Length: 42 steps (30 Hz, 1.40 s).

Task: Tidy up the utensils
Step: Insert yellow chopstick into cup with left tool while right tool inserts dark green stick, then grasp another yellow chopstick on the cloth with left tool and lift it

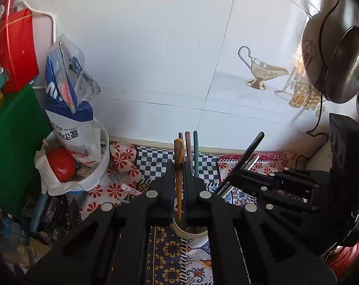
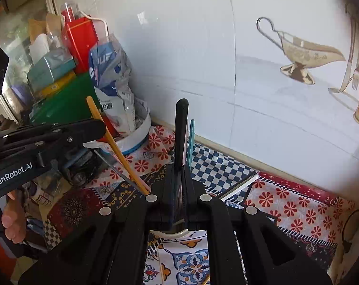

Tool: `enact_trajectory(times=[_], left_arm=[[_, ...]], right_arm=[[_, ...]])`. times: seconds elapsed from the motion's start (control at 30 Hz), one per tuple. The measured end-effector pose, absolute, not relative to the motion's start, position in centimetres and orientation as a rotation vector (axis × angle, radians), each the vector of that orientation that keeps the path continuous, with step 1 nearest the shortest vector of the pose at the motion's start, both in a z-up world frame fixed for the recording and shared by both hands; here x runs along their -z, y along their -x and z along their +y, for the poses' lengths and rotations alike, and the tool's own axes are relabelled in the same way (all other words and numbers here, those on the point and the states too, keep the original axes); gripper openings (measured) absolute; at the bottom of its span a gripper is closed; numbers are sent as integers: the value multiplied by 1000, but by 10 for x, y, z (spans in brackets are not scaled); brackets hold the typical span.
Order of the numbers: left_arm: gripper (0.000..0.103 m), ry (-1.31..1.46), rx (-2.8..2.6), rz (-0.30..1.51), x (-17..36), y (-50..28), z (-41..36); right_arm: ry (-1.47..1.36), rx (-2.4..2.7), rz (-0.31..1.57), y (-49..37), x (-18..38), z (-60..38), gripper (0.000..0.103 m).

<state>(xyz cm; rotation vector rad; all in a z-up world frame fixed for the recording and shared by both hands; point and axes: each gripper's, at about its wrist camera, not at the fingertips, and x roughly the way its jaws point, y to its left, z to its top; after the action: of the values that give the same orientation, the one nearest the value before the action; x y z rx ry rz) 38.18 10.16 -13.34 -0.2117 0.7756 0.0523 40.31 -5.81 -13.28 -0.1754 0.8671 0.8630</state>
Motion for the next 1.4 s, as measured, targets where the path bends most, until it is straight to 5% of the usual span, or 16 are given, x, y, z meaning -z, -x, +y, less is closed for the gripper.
enact_trajectory(times=[0.57,0.7,0.8,0.97,1.4], left_arm=[[10,157,-16,811,136,-370,82],[34,142,-20,775,122,-356,73],[54,141,-21,754,116,-345,63],[56,116,23,793,124,-335,38],[56,59,189,1122,253,-350,-56]], right_arm=[[253,-848,898,-392,134,-63,6],[265,-808,860,-381,121,-81,14],[270,-763,820,-371,113,-100,28],[261,-687,784,-357,108,-135,44],[208,-459,882,-338,148,-227,46]])
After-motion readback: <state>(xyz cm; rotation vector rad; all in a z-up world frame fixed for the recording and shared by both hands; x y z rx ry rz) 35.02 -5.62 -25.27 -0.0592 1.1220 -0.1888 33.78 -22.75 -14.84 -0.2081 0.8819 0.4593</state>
